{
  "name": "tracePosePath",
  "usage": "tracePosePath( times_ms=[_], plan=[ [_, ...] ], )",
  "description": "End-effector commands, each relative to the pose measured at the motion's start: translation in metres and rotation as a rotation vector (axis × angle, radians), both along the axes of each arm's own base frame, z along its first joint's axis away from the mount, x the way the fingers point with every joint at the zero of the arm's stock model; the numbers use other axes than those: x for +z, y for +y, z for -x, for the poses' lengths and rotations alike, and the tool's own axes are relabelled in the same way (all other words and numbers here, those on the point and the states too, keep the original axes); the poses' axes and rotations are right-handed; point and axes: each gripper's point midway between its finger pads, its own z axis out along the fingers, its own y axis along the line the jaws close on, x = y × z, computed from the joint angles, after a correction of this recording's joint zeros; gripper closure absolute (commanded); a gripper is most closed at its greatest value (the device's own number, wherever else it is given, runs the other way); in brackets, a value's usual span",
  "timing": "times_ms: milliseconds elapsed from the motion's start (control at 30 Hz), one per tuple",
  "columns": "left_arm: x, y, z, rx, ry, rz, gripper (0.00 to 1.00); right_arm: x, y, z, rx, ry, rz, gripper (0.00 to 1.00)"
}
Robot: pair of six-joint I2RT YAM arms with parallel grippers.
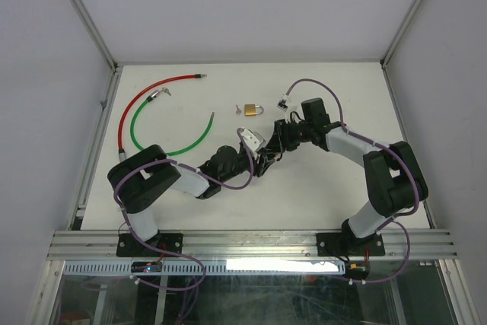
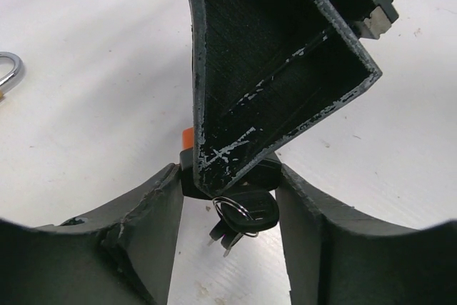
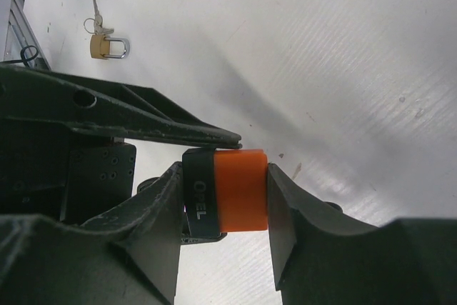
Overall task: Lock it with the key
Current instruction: Pick up the lock from the center of the board.
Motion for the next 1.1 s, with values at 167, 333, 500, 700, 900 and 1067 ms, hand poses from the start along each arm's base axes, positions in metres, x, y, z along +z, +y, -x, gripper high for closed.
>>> tracePosePath(
  times_ms=[167,333,500,700,900,1067],
  plan=[
    [0.03,-0.003,-0.005,0.006,-0.074,0.072,0.65,0.022,0.01,-0.007,0.048,-0.07,-0.053,0.75],
    [0.032,0.0,-0.004,0.012,-0.081,0.081,0.71,0.023,0.01,-0.007,0.053,-0.074,-0.052,0.64],
    [0.034,0.004,-0.002,0.015,-0.083,0.098,0.73,0.025,0.01,-0.006,0.067,-0.079,-0.049,0.52],
    [0.035,0.014,0.003,0.009,-0.089,0.119,0.75,0.036,0.008,0.0,0.133,-0.115,-0.081,0.32],
    [0.038,0.023,0.012,-0.007,-0.109,0.145,0.77,0.048,0.002,0.005,0.188,-0.155,-0.12,0.23],
    [0.05,0.031,0.023,-0.033,-0.142,0.199,0.77,0.065,-0.01,0.011,0.273,-0.262,-0.148,0.2]
  ],
)
